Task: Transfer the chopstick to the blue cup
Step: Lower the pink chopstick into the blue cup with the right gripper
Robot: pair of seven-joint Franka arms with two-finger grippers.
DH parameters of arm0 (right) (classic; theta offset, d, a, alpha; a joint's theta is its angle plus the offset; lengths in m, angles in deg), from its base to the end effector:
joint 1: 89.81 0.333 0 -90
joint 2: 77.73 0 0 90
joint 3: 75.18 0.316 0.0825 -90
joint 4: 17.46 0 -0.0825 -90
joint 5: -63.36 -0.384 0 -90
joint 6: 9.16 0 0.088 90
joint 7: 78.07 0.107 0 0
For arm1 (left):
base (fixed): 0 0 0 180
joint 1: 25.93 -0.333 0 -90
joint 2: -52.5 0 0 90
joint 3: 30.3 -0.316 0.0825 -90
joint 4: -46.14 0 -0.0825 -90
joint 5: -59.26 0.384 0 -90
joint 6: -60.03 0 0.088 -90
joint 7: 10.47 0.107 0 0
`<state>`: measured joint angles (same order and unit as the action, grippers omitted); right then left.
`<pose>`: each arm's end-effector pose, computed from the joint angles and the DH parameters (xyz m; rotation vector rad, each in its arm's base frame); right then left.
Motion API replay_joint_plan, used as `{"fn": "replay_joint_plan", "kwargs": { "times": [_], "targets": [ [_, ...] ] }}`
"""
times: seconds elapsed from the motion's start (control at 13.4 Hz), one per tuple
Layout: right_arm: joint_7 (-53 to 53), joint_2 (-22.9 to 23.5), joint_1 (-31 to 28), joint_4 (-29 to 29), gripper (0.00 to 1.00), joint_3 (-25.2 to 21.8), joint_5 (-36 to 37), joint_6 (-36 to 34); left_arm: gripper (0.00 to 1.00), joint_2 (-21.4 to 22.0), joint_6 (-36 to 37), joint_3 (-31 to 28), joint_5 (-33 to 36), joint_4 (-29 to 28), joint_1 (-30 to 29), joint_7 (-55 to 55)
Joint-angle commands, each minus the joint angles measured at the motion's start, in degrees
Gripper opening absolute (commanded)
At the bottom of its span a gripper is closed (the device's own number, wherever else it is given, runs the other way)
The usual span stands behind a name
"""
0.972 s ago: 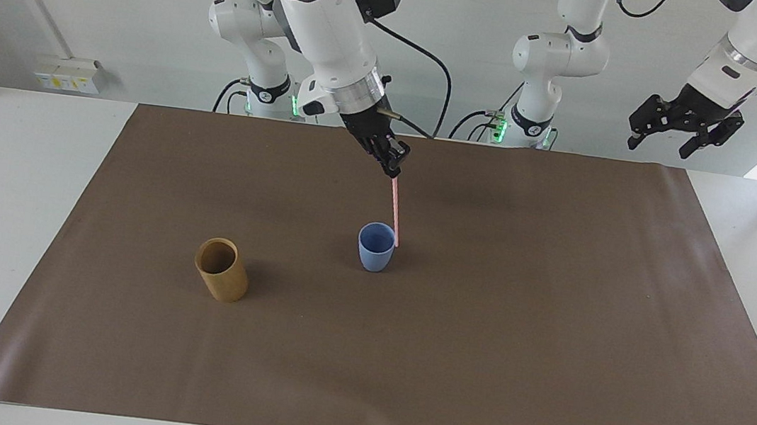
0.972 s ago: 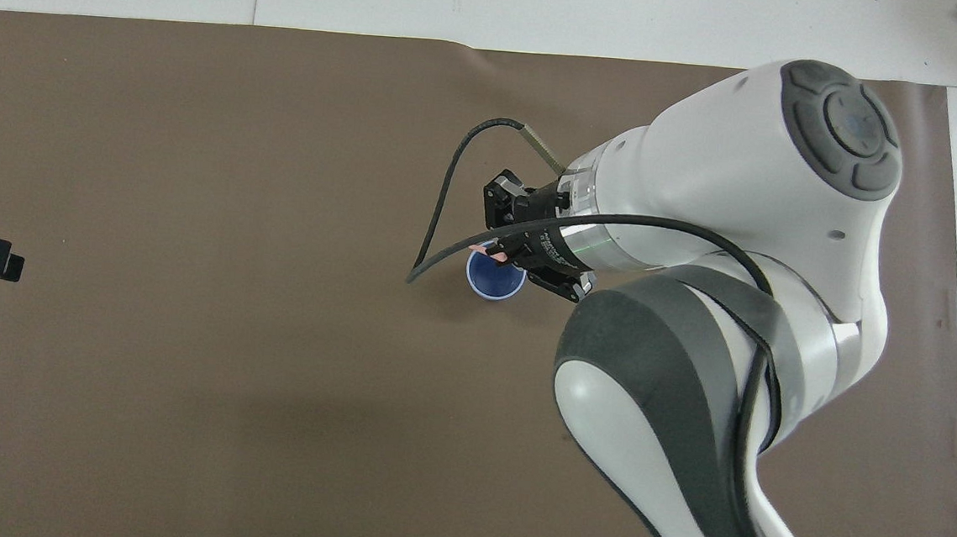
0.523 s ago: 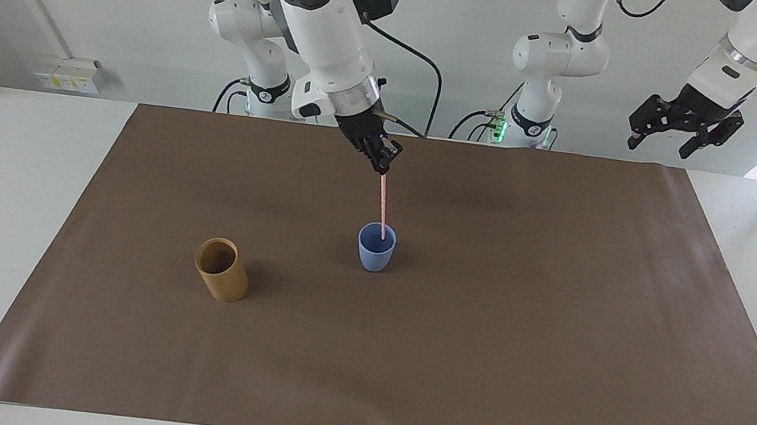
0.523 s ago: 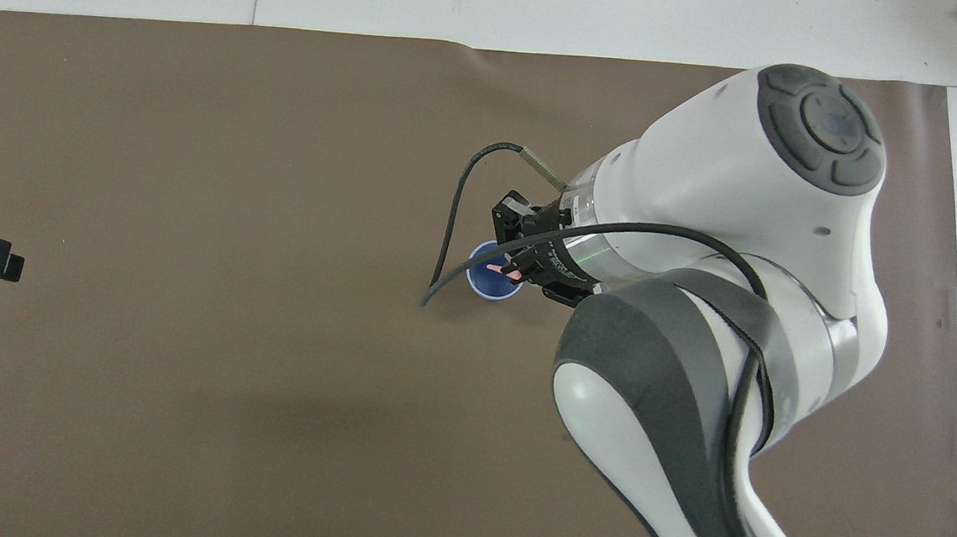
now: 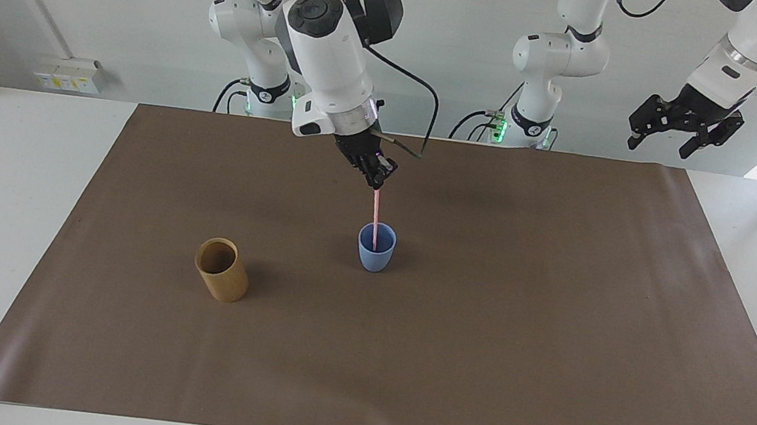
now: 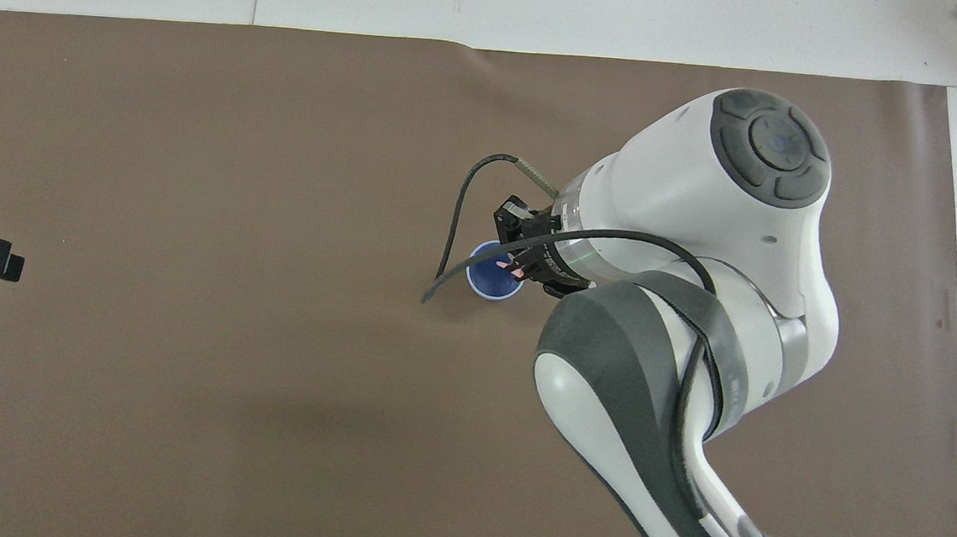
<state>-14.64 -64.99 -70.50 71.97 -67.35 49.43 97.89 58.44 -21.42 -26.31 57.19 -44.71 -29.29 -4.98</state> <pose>0.5646 0.3012 0.5275 -2.7130 0.9896 0.1857 0.5059 -0.0120 0.6599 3.1042 -0.1717 -0.0923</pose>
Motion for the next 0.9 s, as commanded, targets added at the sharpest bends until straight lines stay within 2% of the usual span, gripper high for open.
{"fn": "replay_joint_plan", "kwargs": {
  "times": [0.0, 0.15, 0.22, 0.6, 0.82],
  "targets": [
    [-0.94, -0.43, 0.11, 2.15, 0.0, 0.34, -0.05, 2.64, 1.0, -0.14, 1.2, 0.05, -0.66, 1.12, -0.43, -0.47],
    [-0.94, -0.43, -0.07, 2.33, 0.24, 0.34, -0.05, 2.46, 1.0, -0.14, 1.2, 0.05, -0.66, 1.12, -0.43, -0.47],
    [-0.94, -0.43, -0.07, 2.15, 0.3, 0.34, -0.05, 2.55, 1.0, -0.14, 1.2, 0.05, -0.66, 1.12, -0.43, -0.47],
    [-0.94, -0.17, -0.07, 0.4, 0.44, 0.34, 0.13, 1.59, 1.0, -0.14, 1.2, 0.05, -0.66, 1.12, -0.43, -0.47],
    [-1.02, -0.26, 0.11, 0.22, 0.47, 0.34, 0.65, 1.06, 1.0, -0.14, 1.2, 0.05, -0.66, 1.12, -0.34, -0.47]
  ]
}}
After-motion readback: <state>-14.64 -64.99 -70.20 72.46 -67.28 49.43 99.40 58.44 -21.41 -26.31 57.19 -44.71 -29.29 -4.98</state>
